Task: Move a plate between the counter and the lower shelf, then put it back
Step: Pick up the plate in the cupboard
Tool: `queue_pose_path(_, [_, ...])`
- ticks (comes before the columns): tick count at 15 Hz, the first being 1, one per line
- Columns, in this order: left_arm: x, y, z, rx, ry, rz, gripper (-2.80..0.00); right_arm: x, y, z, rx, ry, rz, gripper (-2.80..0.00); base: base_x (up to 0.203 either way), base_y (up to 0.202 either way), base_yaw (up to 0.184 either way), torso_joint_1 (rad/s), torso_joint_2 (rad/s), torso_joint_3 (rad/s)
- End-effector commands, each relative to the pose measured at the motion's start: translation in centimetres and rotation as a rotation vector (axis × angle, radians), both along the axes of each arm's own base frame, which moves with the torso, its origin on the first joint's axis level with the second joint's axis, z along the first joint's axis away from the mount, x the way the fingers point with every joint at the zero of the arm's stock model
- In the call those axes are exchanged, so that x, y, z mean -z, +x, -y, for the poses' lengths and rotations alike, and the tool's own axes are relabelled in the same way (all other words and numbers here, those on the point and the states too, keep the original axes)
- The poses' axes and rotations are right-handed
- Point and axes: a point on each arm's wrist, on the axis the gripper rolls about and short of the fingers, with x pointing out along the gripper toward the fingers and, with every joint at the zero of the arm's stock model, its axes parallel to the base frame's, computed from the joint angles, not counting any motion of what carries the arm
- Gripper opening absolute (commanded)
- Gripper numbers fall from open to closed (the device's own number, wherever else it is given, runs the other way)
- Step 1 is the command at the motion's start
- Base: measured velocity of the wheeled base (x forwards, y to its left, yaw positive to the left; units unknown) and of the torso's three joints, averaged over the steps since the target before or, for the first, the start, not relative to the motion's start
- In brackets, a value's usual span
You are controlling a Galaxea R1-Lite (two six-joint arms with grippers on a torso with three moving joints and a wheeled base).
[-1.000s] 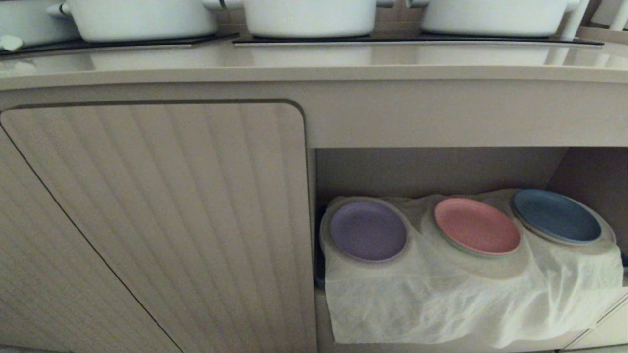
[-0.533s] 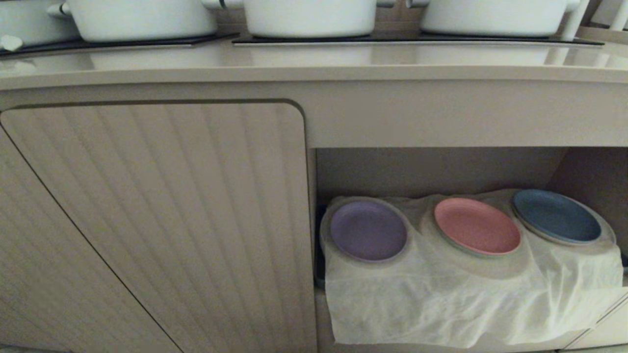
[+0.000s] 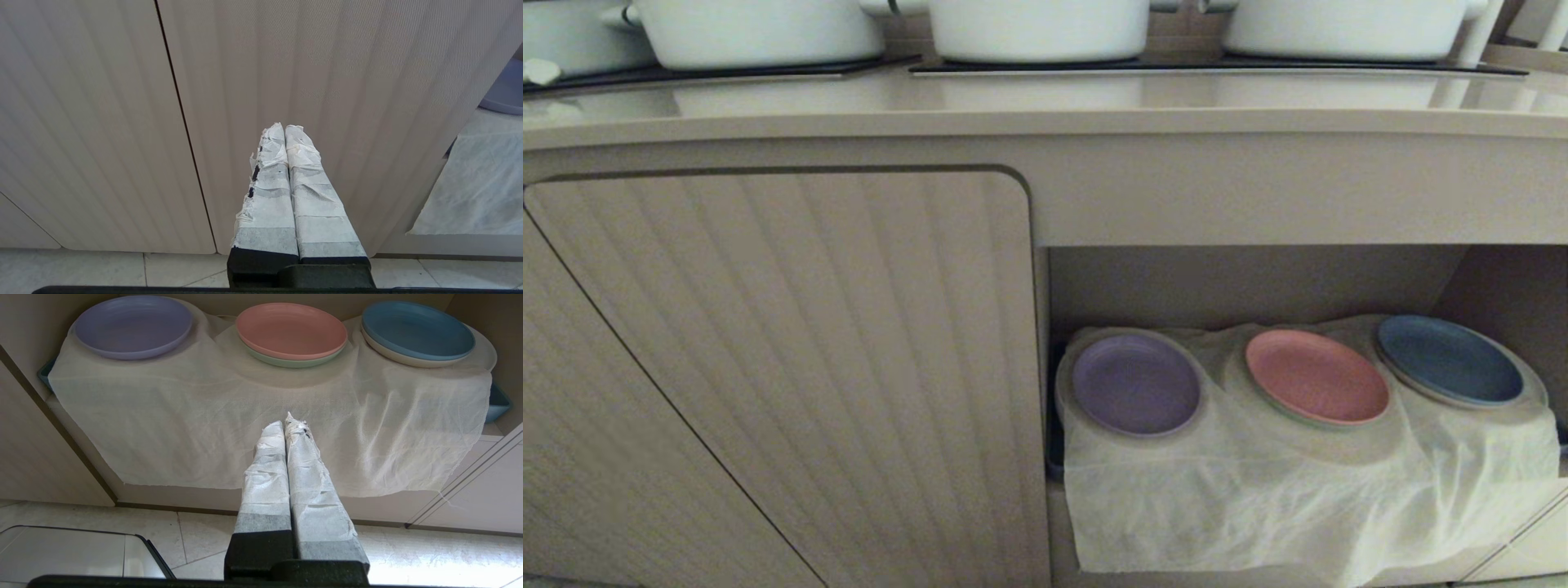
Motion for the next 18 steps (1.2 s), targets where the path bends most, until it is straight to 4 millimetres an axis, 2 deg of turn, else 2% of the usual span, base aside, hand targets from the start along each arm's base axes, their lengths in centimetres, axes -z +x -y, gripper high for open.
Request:
queue_pose_path(1, [-0.01,0.01,0.00,-0.001,0.000,-0.001,-2.80,0.01,0.01,0.00,0.000,0.001,-0.002,-2.80,0.000,0.000,0.000,0.000,0.00,0.000])
queue_pose_path(18, [-0.01,0.01,0.00,-0.001,0.000,-0.001,-2.80,-0.01,0.01,0.00,-0.001,-0.003,-0.001,-2.80,0.000,0.000,0.000,0.000,0.00,0.000])
